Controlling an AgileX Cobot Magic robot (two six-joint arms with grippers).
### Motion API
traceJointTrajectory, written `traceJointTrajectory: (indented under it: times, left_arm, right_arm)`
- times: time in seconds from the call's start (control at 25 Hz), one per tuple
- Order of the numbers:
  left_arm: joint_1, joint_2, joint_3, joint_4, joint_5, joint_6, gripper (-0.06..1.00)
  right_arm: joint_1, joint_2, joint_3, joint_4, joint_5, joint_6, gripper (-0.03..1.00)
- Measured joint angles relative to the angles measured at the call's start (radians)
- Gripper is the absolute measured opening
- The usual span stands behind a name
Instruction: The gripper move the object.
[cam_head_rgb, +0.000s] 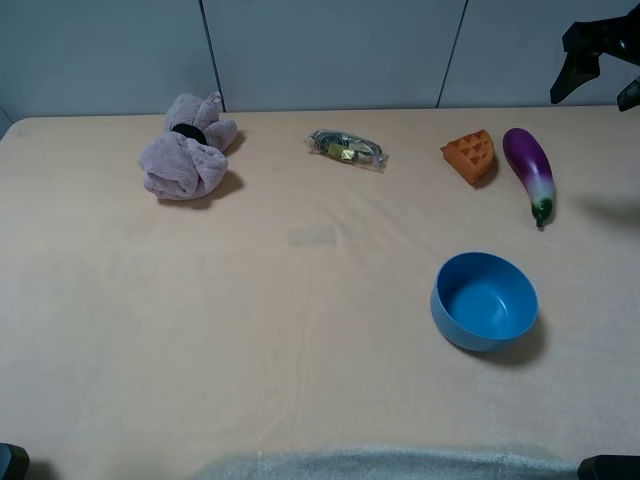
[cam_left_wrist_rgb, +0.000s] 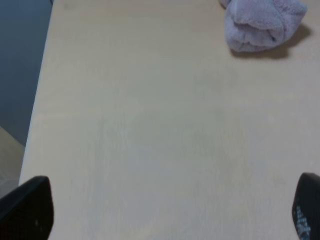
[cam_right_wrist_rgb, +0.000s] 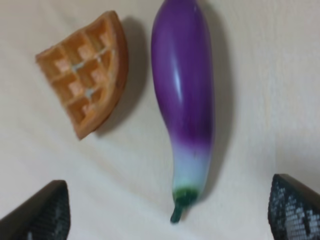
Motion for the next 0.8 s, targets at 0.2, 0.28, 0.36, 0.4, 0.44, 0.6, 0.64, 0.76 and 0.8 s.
traceJointTrajectory:
  times: [0.2,0.28,0.36,0.4,0.44,0.6,0.64,0.76,0.8]
  left_arm:
    - [0.000,0.000,0.000,0.000,0.000,0.000,0.95]
    - [0.000,0.000,0.000,0.000,0.000,0.000,0.95]
    - [0.000,0.000,0.000,0.000,0.000,0.000,0.95]
    - [0.000,0.000,0.000,0.000,0.000,0.000,0.95]
    - [0.000,0.000,0.000,0.000,0.000,0.000,0.95]
    - [0.000,0.000,0.000,0.000,0.000,0.000,0.95]
    - [0.000,0.000,0.000,0.000,0.000,0.000,0.95]
    - [0.000,0.000,0.000,0.000,0.000,0.000,0.95]
    - [0.000,0.000,0.000,0.000,0.000,0.000,0.95]
  right_arm:
    - [0.000,-0.061,0.000,0.000,0.071,0.003,0.59]
    - [0.000,-0.084,0.000,0.000,0.095,0.008,0.59]
    - [0.000,-0.107,0.000,0.000,0.121,0.008,0.59]
    - [0.000,-0.118,0.000,0.000,0.133,0.013,0.59]
    - [0.000,-0.131,0.000,0.000,0.142,0.016,0.59]
    - [0.000,-0.184,0.000,0.000,0.193,0.023,0.59]
    - [0.000,-0.199,0.000,0.000,0.205,0.023,0.59]
    - [0.000,-0.252,0.020,0.000,0.230,0.027,0.59]
    - [0.000,-0.274,0.027,0.000,0.241,0.029,0.59]
